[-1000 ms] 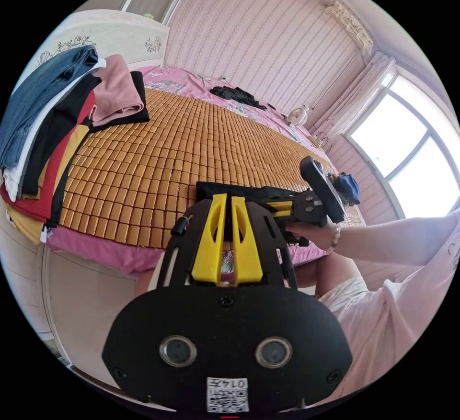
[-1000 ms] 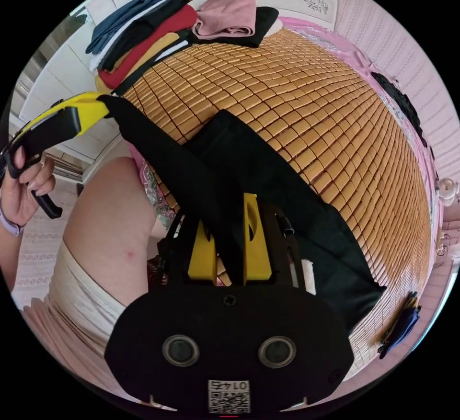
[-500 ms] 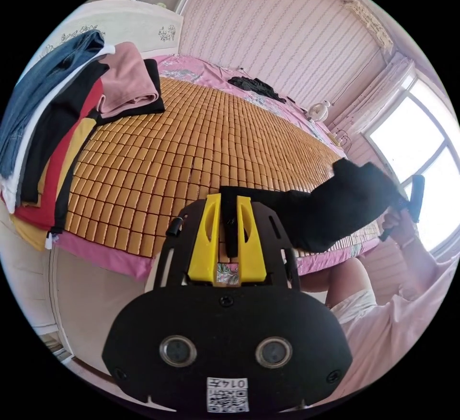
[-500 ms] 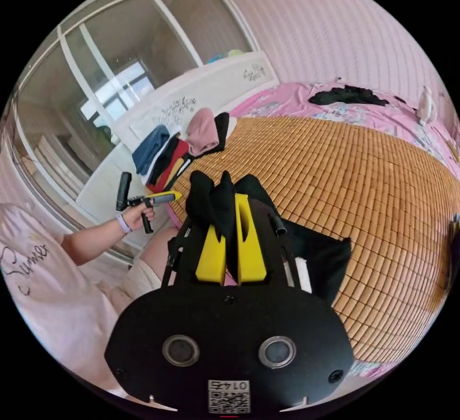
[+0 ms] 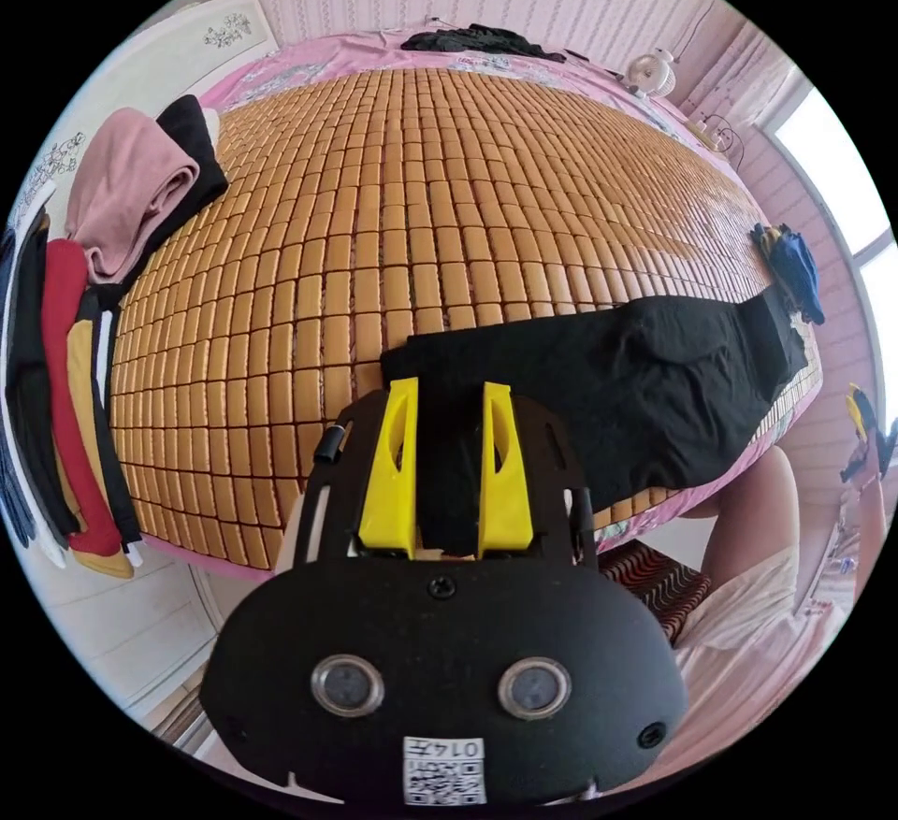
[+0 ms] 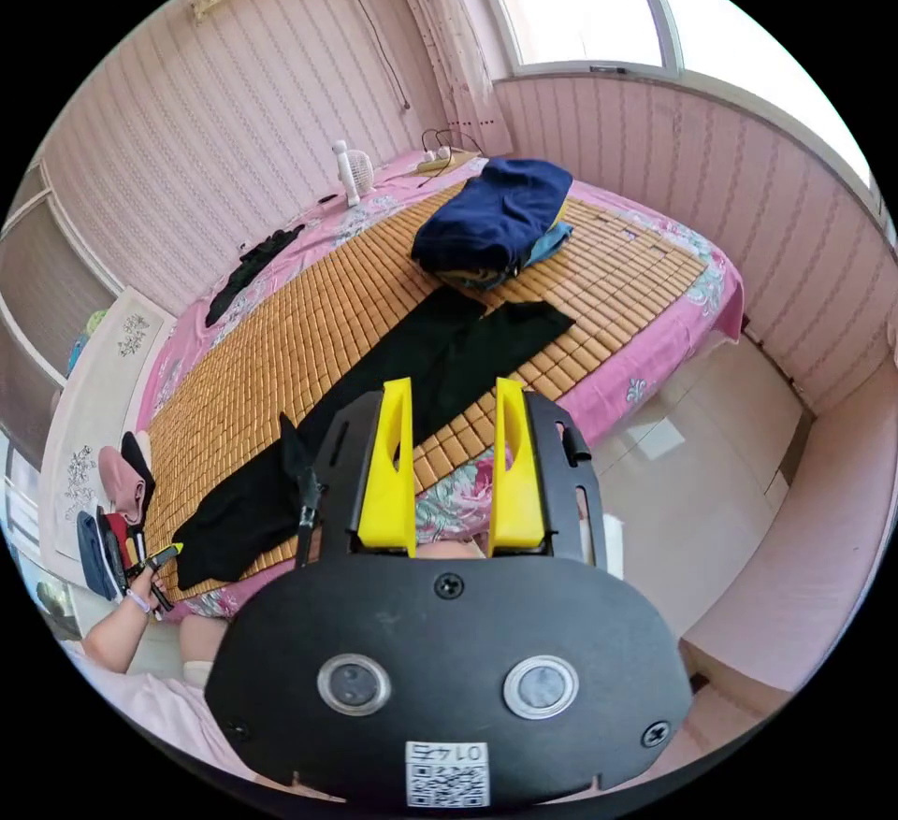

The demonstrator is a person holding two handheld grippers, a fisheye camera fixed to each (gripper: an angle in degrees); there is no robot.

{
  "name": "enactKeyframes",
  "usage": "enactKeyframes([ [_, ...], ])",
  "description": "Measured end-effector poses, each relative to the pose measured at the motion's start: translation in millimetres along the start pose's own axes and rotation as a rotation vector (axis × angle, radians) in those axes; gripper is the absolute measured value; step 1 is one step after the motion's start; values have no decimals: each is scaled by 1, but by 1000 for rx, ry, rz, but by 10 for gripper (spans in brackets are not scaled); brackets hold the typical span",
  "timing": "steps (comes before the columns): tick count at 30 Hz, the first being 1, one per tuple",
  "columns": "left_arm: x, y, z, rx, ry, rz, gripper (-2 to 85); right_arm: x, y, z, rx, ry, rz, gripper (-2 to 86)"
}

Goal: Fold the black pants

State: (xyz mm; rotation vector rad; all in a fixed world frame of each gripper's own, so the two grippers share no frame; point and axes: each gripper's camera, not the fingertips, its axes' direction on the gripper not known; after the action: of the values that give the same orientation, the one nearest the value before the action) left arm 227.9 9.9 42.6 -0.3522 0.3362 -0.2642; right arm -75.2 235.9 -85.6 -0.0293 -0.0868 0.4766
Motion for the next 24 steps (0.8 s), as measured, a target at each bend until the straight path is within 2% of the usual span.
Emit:
enactKeyframes([
  [6,6,-10,-5,-33,-6,29,50,-36,-19,45,-85,-45,-117,110],
  [10,0,-13,-8,-75,-89,43,24,-69,-54,69,-121,-47,-207,110],
  [14,-42,-6,-17,-82,-166,-53,13,-90,-79,86,-134,-18,-263,111],
  [24,-99,3,-40,-58,-156,-179,8,-152,-130,158,-236,82,-336,113],
])
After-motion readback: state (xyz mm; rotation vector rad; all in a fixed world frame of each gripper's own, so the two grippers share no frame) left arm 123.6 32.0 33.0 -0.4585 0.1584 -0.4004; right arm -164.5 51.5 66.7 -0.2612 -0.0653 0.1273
